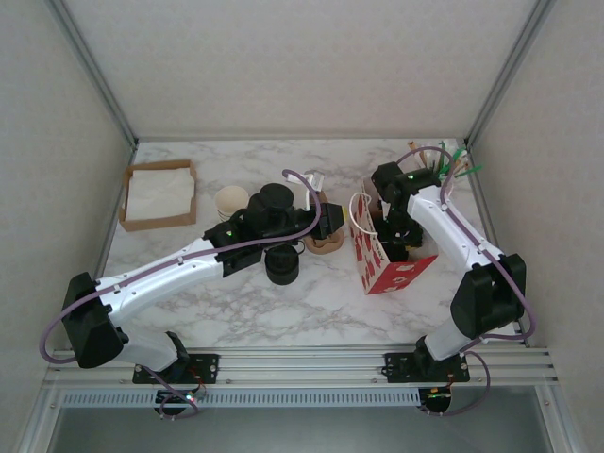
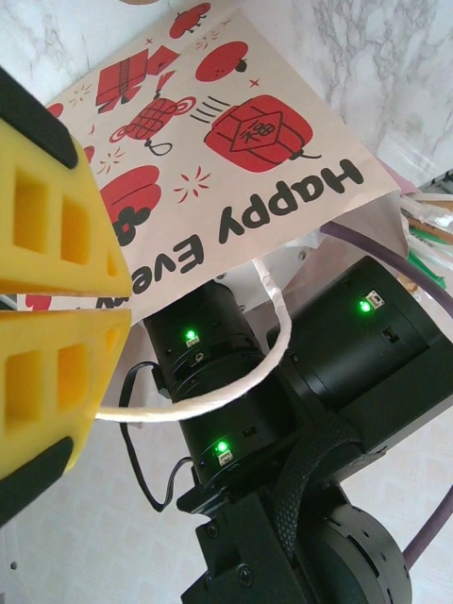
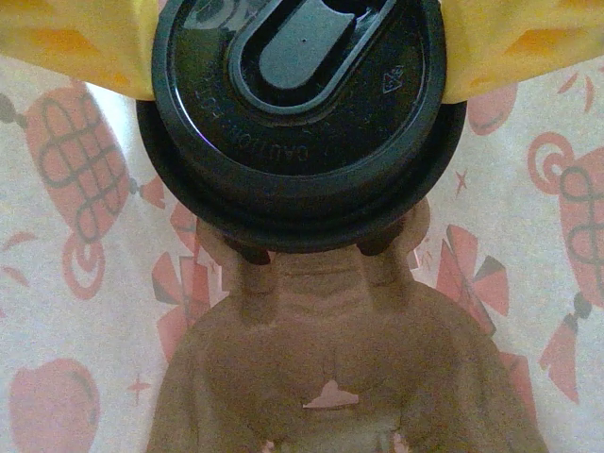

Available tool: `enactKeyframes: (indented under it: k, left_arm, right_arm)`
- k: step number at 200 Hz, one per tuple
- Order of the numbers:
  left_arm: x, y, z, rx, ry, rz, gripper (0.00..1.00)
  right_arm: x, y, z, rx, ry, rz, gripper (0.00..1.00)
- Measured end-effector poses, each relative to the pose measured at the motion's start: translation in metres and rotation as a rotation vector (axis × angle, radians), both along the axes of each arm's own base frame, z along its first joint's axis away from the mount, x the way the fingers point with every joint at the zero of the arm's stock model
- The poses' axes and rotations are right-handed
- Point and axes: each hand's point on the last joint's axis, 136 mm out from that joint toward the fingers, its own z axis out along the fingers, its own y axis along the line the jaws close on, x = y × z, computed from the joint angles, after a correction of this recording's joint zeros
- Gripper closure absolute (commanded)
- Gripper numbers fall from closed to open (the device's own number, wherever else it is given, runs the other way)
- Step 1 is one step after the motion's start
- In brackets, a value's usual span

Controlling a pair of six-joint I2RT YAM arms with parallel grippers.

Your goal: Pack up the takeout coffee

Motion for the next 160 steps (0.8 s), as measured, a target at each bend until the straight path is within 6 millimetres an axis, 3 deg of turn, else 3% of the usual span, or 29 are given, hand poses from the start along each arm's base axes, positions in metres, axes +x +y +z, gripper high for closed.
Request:
enactKeyframes:
  k: [95, 160]
  left_arm:
    - [0.002, 0.001, -0.001, 0.003, -0.002, 0.014, 0.86]
    - [0.002, 0.001, -0.001, 0.004, -0.002, 0.014, 0.86]
  right_arm:
    - [0.011, 0.002, 0.025, 0.018, -0.071, -0.001, 0.32]
    - [0.015, 0.001, 0.023, 0.01, -0.093, -0.005, 0.32]
